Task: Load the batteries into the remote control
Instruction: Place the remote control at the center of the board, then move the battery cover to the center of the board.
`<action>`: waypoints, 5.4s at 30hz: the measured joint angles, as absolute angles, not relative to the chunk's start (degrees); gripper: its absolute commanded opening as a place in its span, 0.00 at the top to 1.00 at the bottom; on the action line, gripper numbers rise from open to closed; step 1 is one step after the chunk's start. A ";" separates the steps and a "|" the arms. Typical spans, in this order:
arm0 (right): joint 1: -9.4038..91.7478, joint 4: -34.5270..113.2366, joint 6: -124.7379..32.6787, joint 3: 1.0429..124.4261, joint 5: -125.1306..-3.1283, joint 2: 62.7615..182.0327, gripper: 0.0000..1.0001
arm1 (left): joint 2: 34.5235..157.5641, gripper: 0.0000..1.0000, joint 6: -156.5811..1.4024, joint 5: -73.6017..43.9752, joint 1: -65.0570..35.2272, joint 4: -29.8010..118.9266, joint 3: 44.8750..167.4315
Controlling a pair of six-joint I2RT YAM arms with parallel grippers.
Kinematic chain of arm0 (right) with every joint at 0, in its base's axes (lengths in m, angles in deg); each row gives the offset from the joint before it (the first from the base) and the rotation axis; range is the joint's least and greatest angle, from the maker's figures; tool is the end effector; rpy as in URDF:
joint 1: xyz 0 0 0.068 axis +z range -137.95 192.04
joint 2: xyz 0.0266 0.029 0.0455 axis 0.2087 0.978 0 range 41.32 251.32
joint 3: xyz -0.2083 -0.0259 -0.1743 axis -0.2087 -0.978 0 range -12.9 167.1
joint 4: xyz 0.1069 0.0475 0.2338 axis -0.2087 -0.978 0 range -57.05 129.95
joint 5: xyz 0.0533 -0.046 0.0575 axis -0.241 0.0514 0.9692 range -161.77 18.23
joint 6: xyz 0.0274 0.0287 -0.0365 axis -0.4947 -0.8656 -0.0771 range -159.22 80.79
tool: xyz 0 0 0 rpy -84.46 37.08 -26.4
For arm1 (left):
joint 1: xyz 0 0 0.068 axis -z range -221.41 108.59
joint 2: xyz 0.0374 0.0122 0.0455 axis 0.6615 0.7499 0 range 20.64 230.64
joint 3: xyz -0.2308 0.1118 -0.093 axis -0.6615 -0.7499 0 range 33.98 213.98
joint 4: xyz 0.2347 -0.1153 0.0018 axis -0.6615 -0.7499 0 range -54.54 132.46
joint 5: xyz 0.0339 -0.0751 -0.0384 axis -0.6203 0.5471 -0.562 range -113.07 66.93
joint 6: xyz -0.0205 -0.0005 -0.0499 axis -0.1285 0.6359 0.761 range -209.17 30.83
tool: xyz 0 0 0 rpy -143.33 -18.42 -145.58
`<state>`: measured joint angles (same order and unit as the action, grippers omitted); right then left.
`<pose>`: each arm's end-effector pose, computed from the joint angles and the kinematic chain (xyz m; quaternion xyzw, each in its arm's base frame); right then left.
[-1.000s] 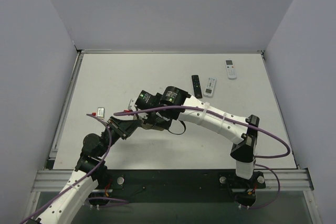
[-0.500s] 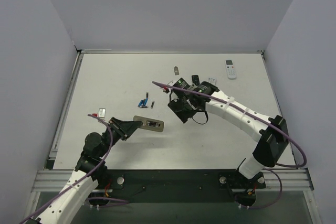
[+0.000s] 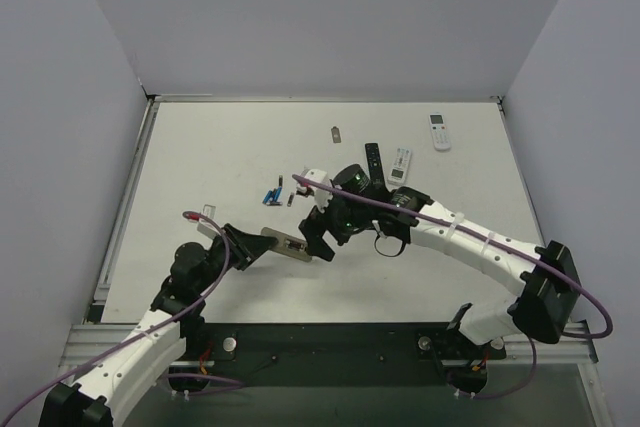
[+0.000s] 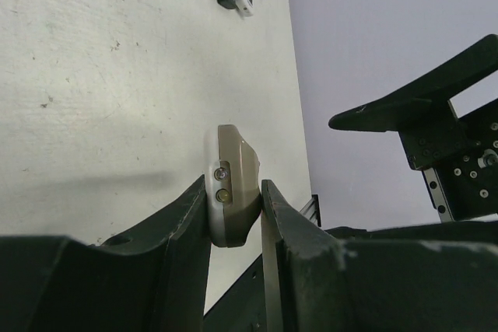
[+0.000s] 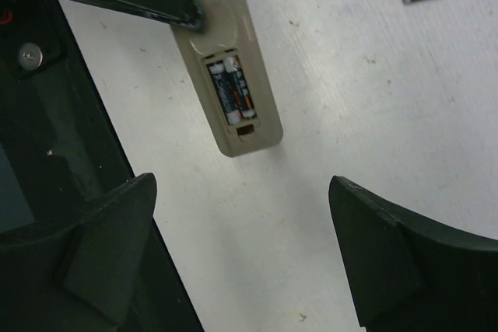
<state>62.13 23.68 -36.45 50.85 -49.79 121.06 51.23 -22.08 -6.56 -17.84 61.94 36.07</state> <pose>0.1922 0.2505 0.3063 -0.4650 0.7289 0.3431 0.3671 0.1275 -0.0667 0.1667 -0.1924 0.7336 -0.5338 0.3740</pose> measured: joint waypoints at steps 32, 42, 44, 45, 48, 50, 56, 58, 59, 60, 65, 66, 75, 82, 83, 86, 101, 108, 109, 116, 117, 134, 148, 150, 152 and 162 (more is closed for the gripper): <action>71.38 24.16 -22.70 60.62 -52.28 140.43 0.93 | 49.61 1.00 -22.01 -2.91 -17.12 62.91 36.03; 69.58 23.96 -23.66 56.99 -54.43 137.39 1.00 | 43.45 0.27 -26.12 -5.34 -17.12 52.61 38.13; 67.05 23.26 -24.41 55.50 -55.06 136.32 1.00 | 41.57 0.18 -28.77 -7.76 -17.12 45.88 41.56; 65.76 22.98 -24.71 54.93 -55.32 135.97 1.00 | 40.80 0.16 -30.28 -9.34 -17.12 42.67 43.52; 62.76 22.19 -25.48 53.73 -56.24 135.75 1.00 | 37.85 0.12 -35.15 -14.65 -17.12 33.31 49.97; 61.45 21.01 -25.76 53.38 -56.83 135.86 1.00 | 36.28 0.11 -38.34 -18.08 -17.12 28.77 53.86; 60.71 18.24 -26.90 56.20 -57.49 141.74 1.00 | 31.75 0.10 -49.09 -28.53 -17.12 18.93 63.96; 60.71 17.82 -27.38 57.56 -57.47 144.89 0.98 | 30.44 0.09 -52.42 -31.24 -17.12 17.27 65.60; 60.71 17.47 -27.49 58.32 -57.49 146.24 0.96 | 29.74 0.09 -53.92 -32.40 -17.12 16.66 65.99; 60.71 17.27 -27.71 59.20 -57.53 147.68 0.95 | 29.11 0.09 -55.17 -33.40 -17.12 16.33 66.06; 60.71 16.81 -28.73 63.46 -58.23 153.13 0.84 | 26.97 0.07 -59.94 -35.87 -17.12 15.37 65.82; 60.71 16.64 -28.76 64.22 -58.40 153.80 0.82 | 26.92 0.07 -60.46 -36.11 -17.12 15.37 65.69; 60.71 16.60 -29.39 68.03 -61.09 157.23 0.30 | 27.77 0.07 -63.59 -36.44 -17.12 15.02 65.29; 60.45 16.57 -30.20 68.07 -62.49 157.17 0.16 | 27.97 0.07 -66.23 -37.03 -17.12 14.95 65.32; 60.18 16.60 -30.31 68.07 -62.56 157.08 0.15 | 27.99 0.06 -66.65 -37.38 -17.12 14.97 65.32; 58.81 16.79 -31.60 68.07 -62.82 156.12 0.13 | 27.99 0.04 -67.45 -37.90 -17.12 15.04 65.29; 39.92 28.81 -47.44 81.47 -69.01 157.13 0.28 | 29.76 0.03 -68.87 -39.00 -17.19 15.13 65.29; 37.69 34.02 -51.49 92.37 -69.40 169.30 0.49 | 30.90 0.03 -68.90 -39.00 -17.23 15.21 65.29; 37.45 34.65 -52.08 93.01 -69.20 170.57 0.51 | 31.01 0.03 -68.90 -38.98 -17.23 15.21 65.29; 35.25 40.57 -58.33 96.02 -64.37 177.76 0.60 | 31.53 0.03 -68.90 -38.98 -17.25 15.26 65.32; 34.77 41.88 -59.55 95.96 -63.32 178.06 0.60 | 31.56 0.03 -68.90 -38.98 -17.25 15.24 65.29; 31.53 59.06 -74.92 98.01 -52.66 186.15 0.57 | 32.43 0.02 -68.90 -38.95 -17.51 15.24 65.29; 31.49 57.47 -82.33 97.66 -51.91 186.13 0.54 | 32.50 0.03 -68.90 -38.95 -17.51 15.26 65.29; 31.46 56.81 -82.70 95.48 -51.98 184.42 0.54 | 32.43 0.03 -68.90 -38.95 -17.51 15.26 65.29; 31.53 56.16 -82.72 92.18 -52.02 182.09 0.54 | 32.34 0.03 -68.90 -38.95 -17.51 15.26 65.29; 31.97 50.85 -80.47 71.19 -51.91 166.46 0.52 | 30.99 0.03 -68.87 -38.93 -17.51 15.21 65.32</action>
